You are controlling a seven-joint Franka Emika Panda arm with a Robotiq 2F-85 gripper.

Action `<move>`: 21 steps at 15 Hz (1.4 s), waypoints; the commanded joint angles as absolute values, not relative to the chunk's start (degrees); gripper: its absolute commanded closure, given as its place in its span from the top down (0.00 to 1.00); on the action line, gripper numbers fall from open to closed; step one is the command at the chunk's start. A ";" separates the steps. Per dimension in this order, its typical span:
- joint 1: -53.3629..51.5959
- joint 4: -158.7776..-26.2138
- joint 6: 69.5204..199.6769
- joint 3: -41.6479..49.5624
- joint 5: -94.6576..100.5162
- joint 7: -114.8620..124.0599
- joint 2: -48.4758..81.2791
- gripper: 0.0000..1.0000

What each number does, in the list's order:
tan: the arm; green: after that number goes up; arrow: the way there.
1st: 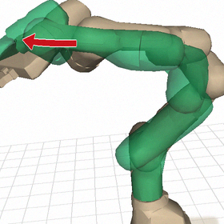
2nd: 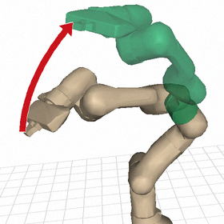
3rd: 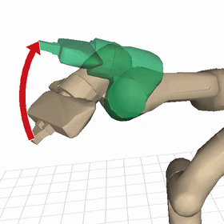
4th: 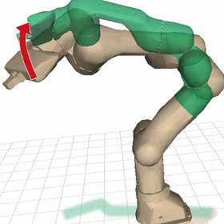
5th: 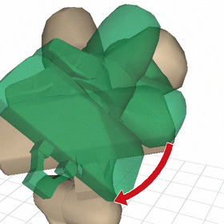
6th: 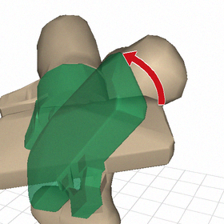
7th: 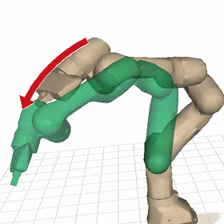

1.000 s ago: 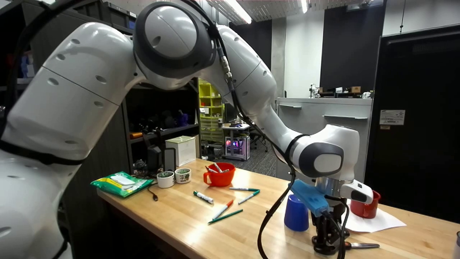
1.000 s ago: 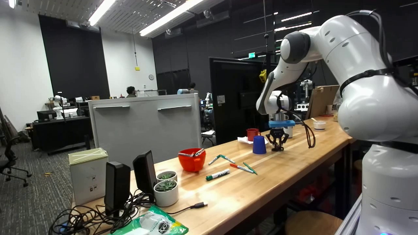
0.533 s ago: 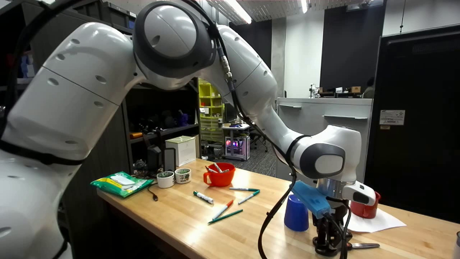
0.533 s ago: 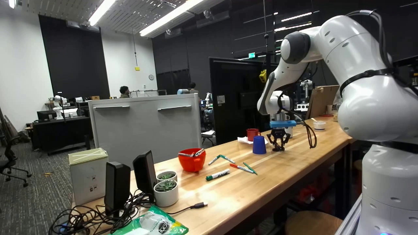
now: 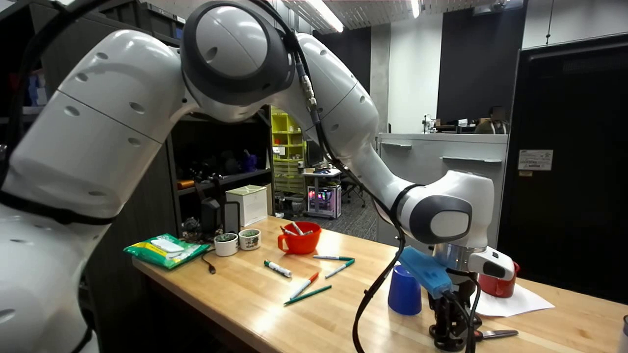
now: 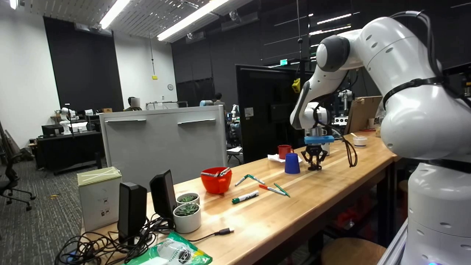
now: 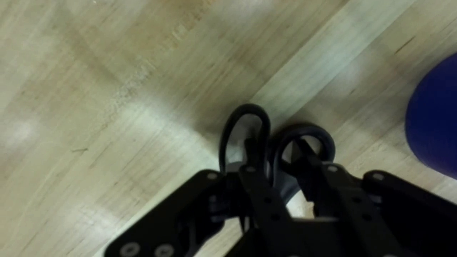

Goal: Open and close the scissors

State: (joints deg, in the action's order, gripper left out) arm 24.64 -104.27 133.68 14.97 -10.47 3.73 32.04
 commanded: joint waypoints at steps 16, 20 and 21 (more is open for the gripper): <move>24.32 -109.20 136.93 15.83 -9.94 2.23 26.02 0.39; 24.12 -111.03 137.47 16.20 -8.96 0.99 23.72 0.39; 24.00 -111.83 137.73 16.36 -8.50 0.58 22.83 0.39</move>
State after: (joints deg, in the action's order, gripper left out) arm 24.62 -107.47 136.48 15.62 -10.00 2.13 27.24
